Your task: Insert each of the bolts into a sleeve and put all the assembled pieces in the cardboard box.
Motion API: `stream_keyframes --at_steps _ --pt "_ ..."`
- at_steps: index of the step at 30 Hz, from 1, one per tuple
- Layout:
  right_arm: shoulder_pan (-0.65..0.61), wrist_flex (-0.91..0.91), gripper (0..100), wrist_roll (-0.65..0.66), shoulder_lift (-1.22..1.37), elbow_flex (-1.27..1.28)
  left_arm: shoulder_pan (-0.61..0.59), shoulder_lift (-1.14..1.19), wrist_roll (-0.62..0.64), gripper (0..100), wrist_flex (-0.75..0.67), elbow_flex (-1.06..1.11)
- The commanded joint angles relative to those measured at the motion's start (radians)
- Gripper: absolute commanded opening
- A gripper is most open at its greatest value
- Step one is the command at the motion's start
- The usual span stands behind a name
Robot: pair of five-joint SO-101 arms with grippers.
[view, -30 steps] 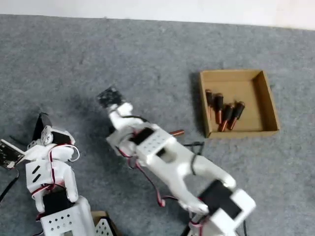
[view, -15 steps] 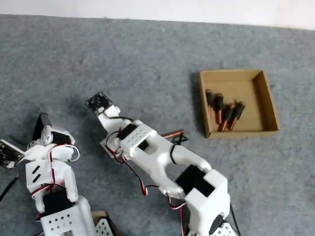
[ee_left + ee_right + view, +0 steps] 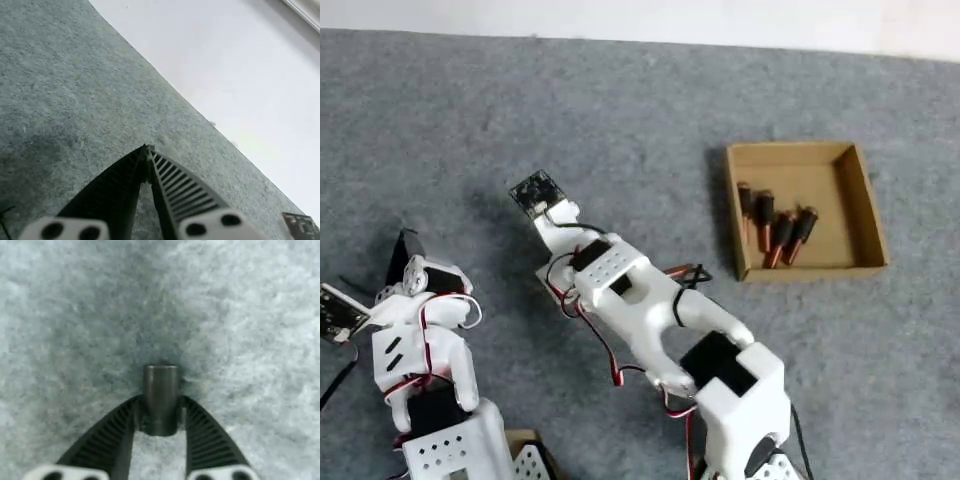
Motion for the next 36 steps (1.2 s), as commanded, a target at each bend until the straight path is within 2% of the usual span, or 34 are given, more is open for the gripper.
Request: stream_keyframes --at_steps 1,6,14,22,29,36 --pt "-0.012 0.013 0.5 0.005 -0.01 -0.008 -0.007 -0.016 -0.008 1 -0.02 0.019" --pt "0.071 0.015 0.5 0.005 -0.222 0.01 -0.007 -0.016 -0.008 1 -0.02 0.019" --pt "0.194 0.008 0.5 0.005 -0.587 0.249 -0.005 -0.016 -0.008 1 -0.02 0.019" --pt "0.323 -0.111 0.5 0.006 -0.849 0.532 -0.001 -0.016 -0.008 1 -0.02 0.019" --pt "0.464 -0.142 0.5 0.006 -1.112 0.796 0.163 -0.016 -0.008 1 -0.018 0.019" --pt "0.547 -0.142 0.5 0.008 -1.458 1.035 0.179 -0.016 -0.008 1 -0.018 0.019"
